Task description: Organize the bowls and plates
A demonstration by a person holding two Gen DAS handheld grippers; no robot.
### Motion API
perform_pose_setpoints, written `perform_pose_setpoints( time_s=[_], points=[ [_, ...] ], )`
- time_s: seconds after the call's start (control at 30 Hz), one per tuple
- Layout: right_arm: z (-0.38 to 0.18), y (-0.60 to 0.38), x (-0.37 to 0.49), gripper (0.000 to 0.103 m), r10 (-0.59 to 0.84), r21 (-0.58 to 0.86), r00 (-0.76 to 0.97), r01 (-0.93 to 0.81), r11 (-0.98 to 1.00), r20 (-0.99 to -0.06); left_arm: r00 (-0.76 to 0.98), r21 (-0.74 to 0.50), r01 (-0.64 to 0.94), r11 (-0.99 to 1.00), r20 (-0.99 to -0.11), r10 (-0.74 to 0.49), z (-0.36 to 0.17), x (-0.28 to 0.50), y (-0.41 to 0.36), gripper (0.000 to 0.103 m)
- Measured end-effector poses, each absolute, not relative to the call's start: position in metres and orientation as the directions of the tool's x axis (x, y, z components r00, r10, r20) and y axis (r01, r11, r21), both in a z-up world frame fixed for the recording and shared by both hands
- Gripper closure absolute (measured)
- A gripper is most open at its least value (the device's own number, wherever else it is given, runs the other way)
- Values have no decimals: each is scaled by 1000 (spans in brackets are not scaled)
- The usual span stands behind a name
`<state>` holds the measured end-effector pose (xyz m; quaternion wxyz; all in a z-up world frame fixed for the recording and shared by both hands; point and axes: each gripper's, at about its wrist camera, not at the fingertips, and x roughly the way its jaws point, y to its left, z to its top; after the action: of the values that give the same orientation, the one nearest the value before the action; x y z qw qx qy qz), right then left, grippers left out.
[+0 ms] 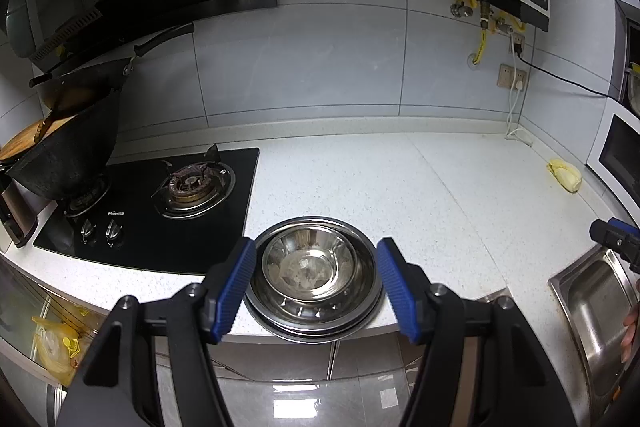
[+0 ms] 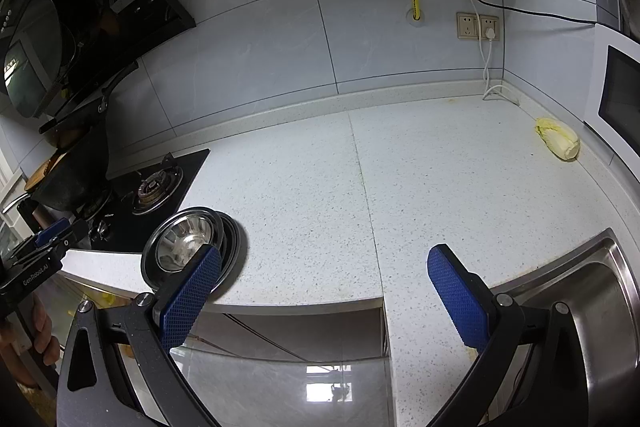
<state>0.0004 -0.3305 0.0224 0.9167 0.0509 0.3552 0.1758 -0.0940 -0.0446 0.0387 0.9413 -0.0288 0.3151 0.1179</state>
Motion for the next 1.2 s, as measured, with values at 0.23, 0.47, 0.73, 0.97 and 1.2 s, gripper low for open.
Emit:
perform_pose_setpoints(
  time_s=[0.23,0.47,0.73,0.97,1.2],
  points=[
    [20,-329,2,1,360,219,680,-287,932,-638,771,20,-242,970,-603,205,37,-94,-45,42],
    [18,-327,3,1,361,220,677,-289,932,-642,768,20,-246,969,-606,207,35,-94,-43,42],
    [17,-326,5,1,364,221,675,-292,930,-641,765,20,-243,970,-611,204,33,-92,-41,42],
    [18,-332,5,1,355,220,679,-280,934,-643,770,19,-223,975,-610,188,34,-86,-46,42],
    [17,-333,6,1,353,219,678,-279,935,-645,768,20,-217,976,-614,183,34,-84,-48,42]
  ],
)
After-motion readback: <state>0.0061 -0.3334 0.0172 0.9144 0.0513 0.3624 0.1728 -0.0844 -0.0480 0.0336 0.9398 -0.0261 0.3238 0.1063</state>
